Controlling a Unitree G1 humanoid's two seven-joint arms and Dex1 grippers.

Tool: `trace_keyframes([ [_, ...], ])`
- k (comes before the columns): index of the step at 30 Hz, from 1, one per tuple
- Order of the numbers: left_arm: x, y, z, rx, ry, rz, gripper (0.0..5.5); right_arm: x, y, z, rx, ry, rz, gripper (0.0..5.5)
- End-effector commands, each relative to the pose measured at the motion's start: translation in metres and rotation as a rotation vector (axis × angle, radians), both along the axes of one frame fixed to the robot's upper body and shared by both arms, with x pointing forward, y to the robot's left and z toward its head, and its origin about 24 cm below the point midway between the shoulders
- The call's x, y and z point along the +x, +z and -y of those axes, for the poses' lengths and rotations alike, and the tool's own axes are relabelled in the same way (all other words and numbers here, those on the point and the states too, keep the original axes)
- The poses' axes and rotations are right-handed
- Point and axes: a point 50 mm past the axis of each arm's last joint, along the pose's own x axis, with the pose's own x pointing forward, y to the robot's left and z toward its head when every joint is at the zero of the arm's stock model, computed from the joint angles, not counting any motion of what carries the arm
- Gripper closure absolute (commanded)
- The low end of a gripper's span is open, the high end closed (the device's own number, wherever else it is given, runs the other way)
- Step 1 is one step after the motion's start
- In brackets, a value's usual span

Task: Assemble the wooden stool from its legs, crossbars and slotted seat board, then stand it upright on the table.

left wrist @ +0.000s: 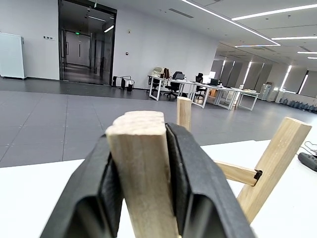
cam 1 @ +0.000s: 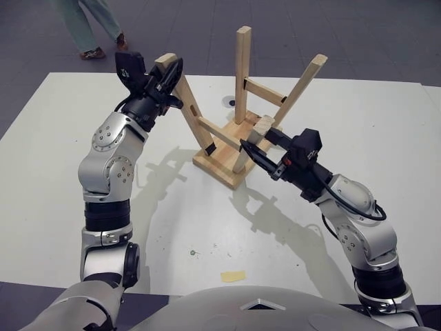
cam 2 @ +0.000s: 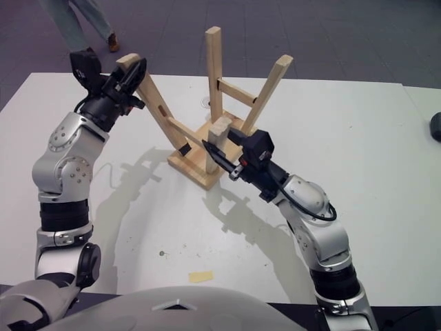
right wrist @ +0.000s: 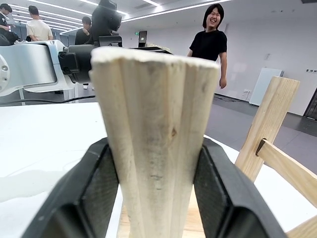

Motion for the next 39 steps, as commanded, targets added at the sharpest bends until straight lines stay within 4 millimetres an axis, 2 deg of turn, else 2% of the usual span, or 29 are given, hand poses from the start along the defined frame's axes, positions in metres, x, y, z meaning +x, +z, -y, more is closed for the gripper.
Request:
trace_keyframes([
  [1, -0.013, -0.054, 0.0, 0.162, -0.01, -0.222, 4.42, -0.012, -0.031, -0.001, -0.045, -0.005, -0.136, 3.46],
  [7, -0.017, -0.062, 0.001, 0.193, -0.037, -0.213, 4.4, -0.024, -0.036, -0.005, 0.035, 0.054, -0.176, 3.46],
  [10, -0.016, -0.057, 0.005, 0.241, -0.101, -0.119, 4.38, -0.026, -0.036, -0.004, 0.063, 0.093, -0.193, 3.46],
  [13, -0.023, -0.054, 0.013, 0.275, -0.192, -0.028, 4.35, -0.023, -0.035, -0.003, 0.073, 0.105, -0.188, 3.46],
  [20, -0.035, -0.085, 0.011, 0.349, -0.173, -0.052, 4.33, -0.021, -0.032, -0.006, 0.099, 0.14, -0.184, 3.46],
  [24, -0.038, -0.09, 0.012, 0.408, -0.177, -0.053, 4.33, -0.017, -0.027, -0.005, 0.094, 0.144, -0.169, 3.46],
  [29, -0.03, -0.083, 0.012, 0.347, -0.141, -0.066, 4.33, -0.012, -0.02, -0.004, 0.052, 0.177, -0.147, 3.46],
  [35, -0.013, -0.08, -0.014, 0.208, 0.005, -0.175, 4.32, -0.001, -0.018, 0.003, -0.043, 0.132, -0.158, 3.46],
  [39, -0.014, -0.079, -0.009, 0.255, -0.044, -0.174, 4.32, 0.002, -0.012, 0.0, -0.022, 0.13, -0.154, 3.46],
])
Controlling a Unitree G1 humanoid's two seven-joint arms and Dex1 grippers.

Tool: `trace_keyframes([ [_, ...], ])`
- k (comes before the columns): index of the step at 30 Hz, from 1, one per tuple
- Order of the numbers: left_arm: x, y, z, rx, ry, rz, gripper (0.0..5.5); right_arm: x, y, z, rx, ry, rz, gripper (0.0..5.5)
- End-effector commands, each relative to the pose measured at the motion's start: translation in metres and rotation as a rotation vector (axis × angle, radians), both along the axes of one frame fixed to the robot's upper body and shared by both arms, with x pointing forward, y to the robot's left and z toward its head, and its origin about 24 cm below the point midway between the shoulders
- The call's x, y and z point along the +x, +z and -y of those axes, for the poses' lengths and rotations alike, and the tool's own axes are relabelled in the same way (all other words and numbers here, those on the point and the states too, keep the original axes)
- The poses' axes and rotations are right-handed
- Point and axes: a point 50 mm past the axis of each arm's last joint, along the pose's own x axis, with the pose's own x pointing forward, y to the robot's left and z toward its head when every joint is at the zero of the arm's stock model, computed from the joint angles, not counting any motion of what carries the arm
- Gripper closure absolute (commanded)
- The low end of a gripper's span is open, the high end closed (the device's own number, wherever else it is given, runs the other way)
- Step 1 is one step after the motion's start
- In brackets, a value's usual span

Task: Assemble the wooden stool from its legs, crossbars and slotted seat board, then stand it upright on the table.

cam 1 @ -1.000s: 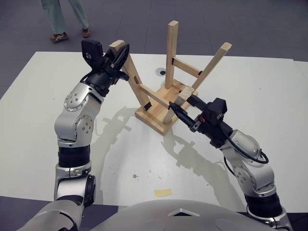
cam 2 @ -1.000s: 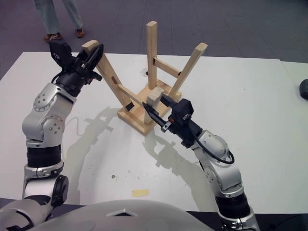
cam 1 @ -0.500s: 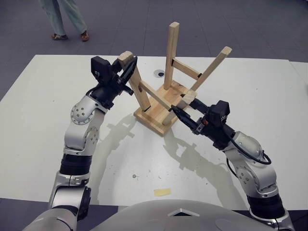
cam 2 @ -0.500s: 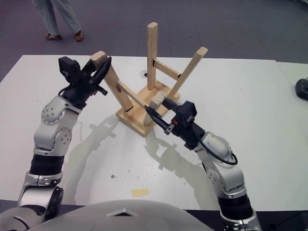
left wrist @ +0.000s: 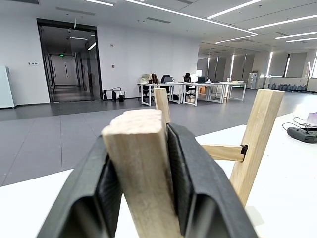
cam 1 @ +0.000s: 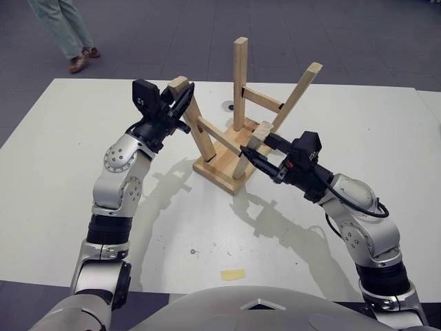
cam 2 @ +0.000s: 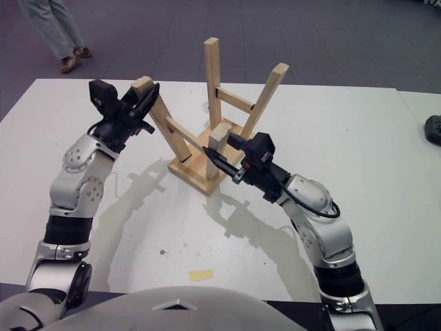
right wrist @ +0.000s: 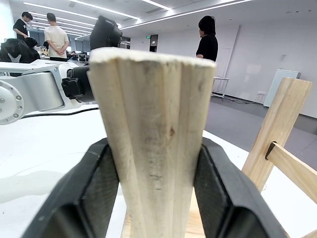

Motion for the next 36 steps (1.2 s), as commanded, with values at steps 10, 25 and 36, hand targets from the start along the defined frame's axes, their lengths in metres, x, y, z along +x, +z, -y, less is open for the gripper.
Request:
trace_keyframes([
  [10, -0.012, -0.057, -0.01, 0.213, 0.034, -0.251, 4.32, 0.006, 0.036, -0.005, 0.09, 0.063, -0.062, 2.46],
  [25, -0.022, 0.009, 0.027, 0.176, -0.321, -0.108, 4.34, 0.024, 0.131, 0.03, 0.565, 0.246, -0.136, 0.11],
  [36, -0.019, -0.018, 0.029, 0.163, -0.315, -0.203, 4.33, 0.052, 0.055, 0.001, 0.225, 0.257, -0.287, 0.1],
])
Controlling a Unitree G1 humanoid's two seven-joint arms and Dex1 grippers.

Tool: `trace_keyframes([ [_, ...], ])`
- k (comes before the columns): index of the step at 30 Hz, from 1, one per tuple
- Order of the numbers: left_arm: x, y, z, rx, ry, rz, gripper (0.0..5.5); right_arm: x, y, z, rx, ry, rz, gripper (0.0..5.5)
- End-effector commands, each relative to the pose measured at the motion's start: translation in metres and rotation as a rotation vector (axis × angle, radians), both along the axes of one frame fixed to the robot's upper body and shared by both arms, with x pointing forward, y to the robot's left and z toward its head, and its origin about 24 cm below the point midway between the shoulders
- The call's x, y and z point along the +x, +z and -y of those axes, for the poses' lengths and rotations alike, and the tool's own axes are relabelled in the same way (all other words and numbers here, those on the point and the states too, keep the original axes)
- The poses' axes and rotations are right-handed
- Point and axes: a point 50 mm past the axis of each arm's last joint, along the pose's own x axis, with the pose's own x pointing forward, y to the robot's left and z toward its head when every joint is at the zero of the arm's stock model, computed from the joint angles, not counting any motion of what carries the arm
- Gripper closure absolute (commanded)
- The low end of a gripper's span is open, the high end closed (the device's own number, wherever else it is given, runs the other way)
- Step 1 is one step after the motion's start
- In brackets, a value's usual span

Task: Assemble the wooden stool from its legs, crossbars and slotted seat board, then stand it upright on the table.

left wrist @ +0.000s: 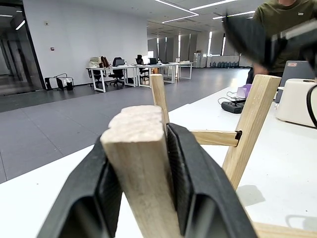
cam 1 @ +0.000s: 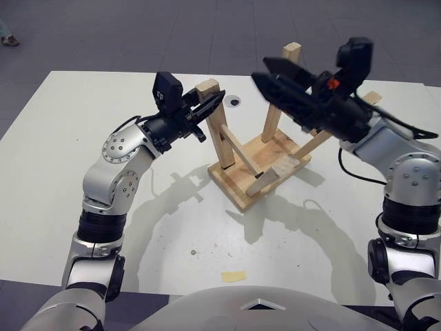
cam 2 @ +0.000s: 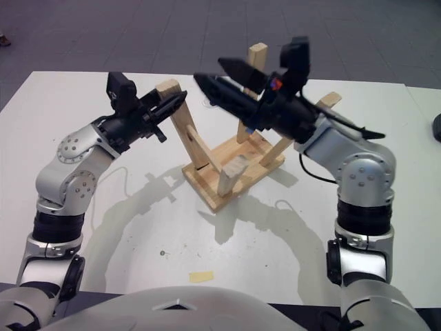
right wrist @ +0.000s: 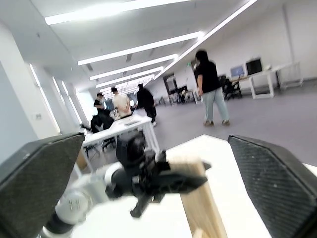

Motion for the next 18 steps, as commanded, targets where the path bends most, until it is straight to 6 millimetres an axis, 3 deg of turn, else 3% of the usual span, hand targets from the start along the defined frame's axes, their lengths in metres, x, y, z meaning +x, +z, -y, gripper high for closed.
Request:
trace_keyframes([
  [1, -0.003, -0.041, 0.0, 0.106, 0.001, -0.171, 4.33, 0.012, -0.024, -0.008, -0.089, -0.01, -0.021, 0.1],
  [4, -0.002, -0.042, -0.001, 0.103, 0.0, -0.176, 4.33, 0.023, -0.032, -0.015, -0.075, -0.02, -0.041, 0.1],
  [6, -0.003, -0.044, 0.0, 0.117, -0.007, -0.181, 4.33, 0.032, -0.053, -0.015, -0.105, -0.058, -0.108, 0.1],
  [8, -0.004, -0.045, 0.001, 0.11, -0.014, -0.189, 4.33, 0.034, -0.092, -0.014, -0.258, -0.059, -0.203, 0.1],
  [10, -0.004, -0.045, 0.002, 0.123, -0.014, -0.185, 4.33, 0.031, -0.145, -0.004, -0.554, -0.131, -0.316, 0.1],
  [12, -0.004, -0.046, 0.002, 0.134, -0.012, -0.182, 4.33, 0.026, -0.174, 0.009, -0.727, -0.189, -0.351, 0.1],
  [14, -0.004, -0.047, 0.002, 0.134, -0.006, -0.185, 4.33, 0.022, -0.178, 0.012, -0.75, -0.195, -0.344, 0.1],
  [18, -0.005, -0.051, 0.003, 0.148, -0.005, -0.19, 4.33, 0.018, -0.166, 0.005, -0.679, -0.19, -0.296, 0.1],
])
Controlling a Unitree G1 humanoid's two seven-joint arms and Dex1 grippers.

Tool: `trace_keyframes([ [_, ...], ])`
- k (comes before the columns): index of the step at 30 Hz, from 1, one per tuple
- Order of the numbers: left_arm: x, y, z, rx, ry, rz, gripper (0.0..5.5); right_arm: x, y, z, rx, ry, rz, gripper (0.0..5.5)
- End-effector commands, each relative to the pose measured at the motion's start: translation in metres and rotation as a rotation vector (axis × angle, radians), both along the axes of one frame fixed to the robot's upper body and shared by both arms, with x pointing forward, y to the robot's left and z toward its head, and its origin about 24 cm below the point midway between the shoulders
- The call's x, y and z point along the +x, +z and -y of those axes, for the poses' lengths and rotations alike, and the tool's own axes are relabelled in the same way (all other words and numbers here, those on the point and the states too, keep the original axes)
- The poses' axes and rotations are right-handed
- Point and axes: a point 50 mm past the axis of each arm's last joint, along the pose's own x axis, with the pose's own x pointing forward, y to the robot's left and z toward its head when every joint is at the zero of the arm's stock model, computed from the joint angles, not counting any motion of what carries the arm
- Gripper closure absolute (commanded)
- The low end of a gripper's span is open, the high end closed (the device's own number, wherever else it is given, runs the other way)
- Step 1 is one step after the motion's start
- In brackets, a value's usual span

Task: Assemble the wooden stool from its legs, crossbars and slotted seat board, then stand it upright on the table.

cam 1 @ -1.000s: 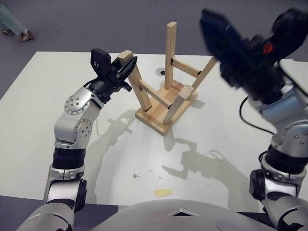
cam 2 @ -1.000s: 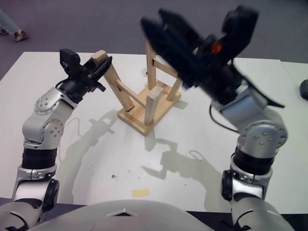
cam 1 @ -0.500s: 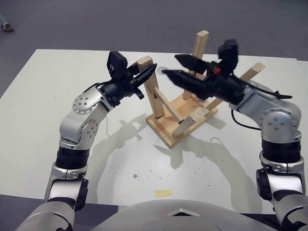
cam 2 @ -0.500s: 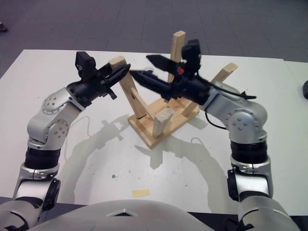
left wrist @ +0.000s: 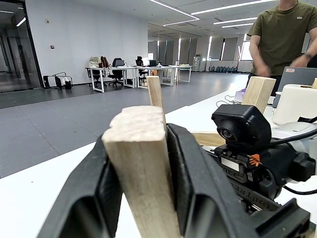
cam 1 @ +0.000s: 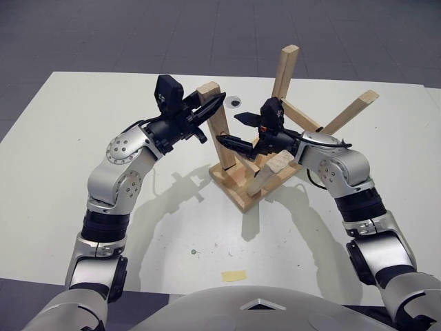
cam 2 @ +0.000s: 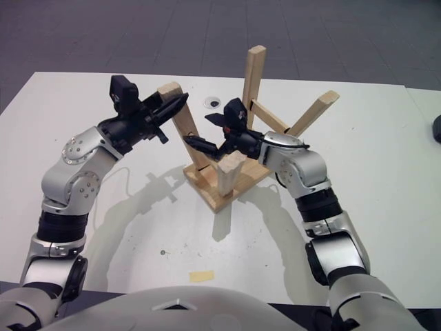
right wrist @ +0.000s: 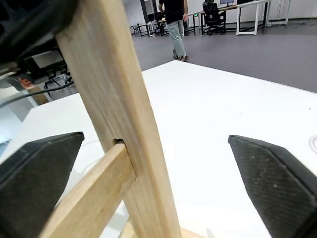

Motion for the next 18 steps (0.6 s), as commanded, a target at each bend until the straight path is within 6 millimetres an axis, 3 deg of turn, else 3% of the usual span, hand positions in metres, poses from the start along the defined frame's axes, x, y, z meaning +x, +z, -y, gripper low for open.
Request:
trace_keyframes([
  [1, -0.006, -0.049, 0.003, 0.173, 0.001, -0.184, 4.33, -0.024, -0.065, 0.029, -0.252, -0.12, -0.191, 0.1],
  [3, -0.009, -0.05, 0.003, 0.189, 0.003, -0.179, 4.33, -0.026, -0.033, 0.024, -0.08, -0.039, -0.117, 0.1],
  [6, -0.009, -0.054, -0.006, 0.203, 0.079, -0.171, 4.33, -0.036, 0.039, 0.034, 0.246, 0.05, 0.029, 0.1],
  [8, -0.009, -0.058, -0.015, 0.219, 0.171, -0.146, 4.33, -0.039, 0.082, 0.046, 0.404, 0.014, 0.147, 0.1],
  [10, -0.01, -0.063, -0.019, 0.256, 0.234, -0.112, 4.33, -0.04, 0.11, 0.055, 0.522, -0.068, 0.226, 0.1],
  [13, -0.012, -0.073, -0.023, 0.394, 0.323, -0.031, 4.33, -0.04, 0.135, 0.06, 0.61, -0.238, 0.322, 0.1],
  [18, -0.008, -0.076, -0.035, 0.515, 0.499, 0.025, 4.32, -0.05, 0.145, 0.051, 0.633, -0.344, 0.39, 0.1],
])
